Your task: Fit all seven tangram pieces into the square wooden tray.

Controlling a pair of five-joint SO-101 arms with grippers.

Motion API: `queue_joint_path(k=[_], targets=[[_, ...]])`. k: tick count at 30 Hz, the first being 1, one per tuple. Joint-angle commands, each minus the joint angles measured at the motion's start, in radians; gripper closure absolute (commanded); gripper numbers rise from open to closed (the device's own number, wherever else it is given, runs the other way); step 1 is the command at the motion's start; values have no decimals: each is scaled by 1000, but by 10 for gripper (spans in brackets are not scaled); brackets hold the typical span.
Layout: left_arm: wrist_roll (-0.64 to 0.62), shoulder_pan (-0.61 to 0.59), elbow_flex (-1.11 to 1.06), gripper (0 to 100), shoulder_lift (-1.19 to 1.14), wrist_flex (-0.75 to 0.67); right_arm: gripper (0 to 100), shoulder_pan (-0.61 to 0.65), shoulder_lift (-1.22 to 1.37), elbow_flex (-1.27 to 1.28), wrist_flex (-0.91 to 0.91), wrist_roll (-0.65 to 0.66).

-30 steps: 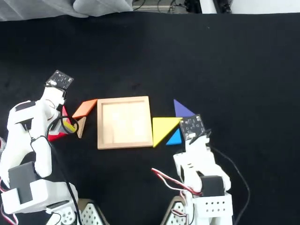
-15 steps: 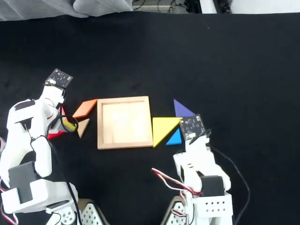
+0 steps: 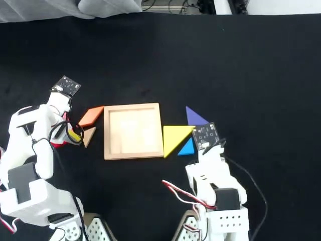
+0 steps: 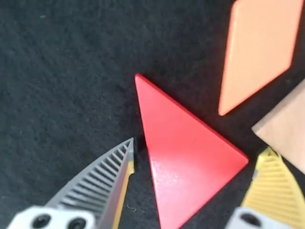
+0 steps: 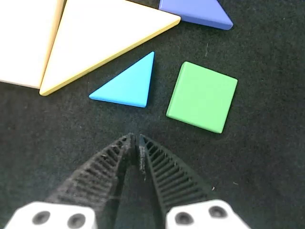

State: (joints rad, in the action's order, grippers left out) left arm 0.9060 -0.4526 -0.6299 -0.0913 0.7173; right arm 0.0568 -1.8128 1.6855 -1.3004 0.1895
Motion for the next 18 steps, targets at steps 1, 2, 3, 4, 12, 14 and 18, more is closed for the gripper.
queue_joint_path(k=[1,2,3,4,12,14,18], targets=[[12,8,33,625,-25,-3,986,-11,-81,-1,-5,-3],[12,10,33,625,-25,-3,986,-11,-81,-1,-5,-3],[12,13,30,625,-25,-3,986,-11,-81,-1,-5,-3],[12,15,30,625,-25,-3,986,-11,-81,-1,-5,-3],[14,8,25,626,-32,-3,986,-11,-81,-1,-5,-3],[14,8,25,626,-32,-3,986,-11,-81,-1,-5,-3],[14,7,21,627,-28,-2,986,-11,-81,-1,-5,-3]])
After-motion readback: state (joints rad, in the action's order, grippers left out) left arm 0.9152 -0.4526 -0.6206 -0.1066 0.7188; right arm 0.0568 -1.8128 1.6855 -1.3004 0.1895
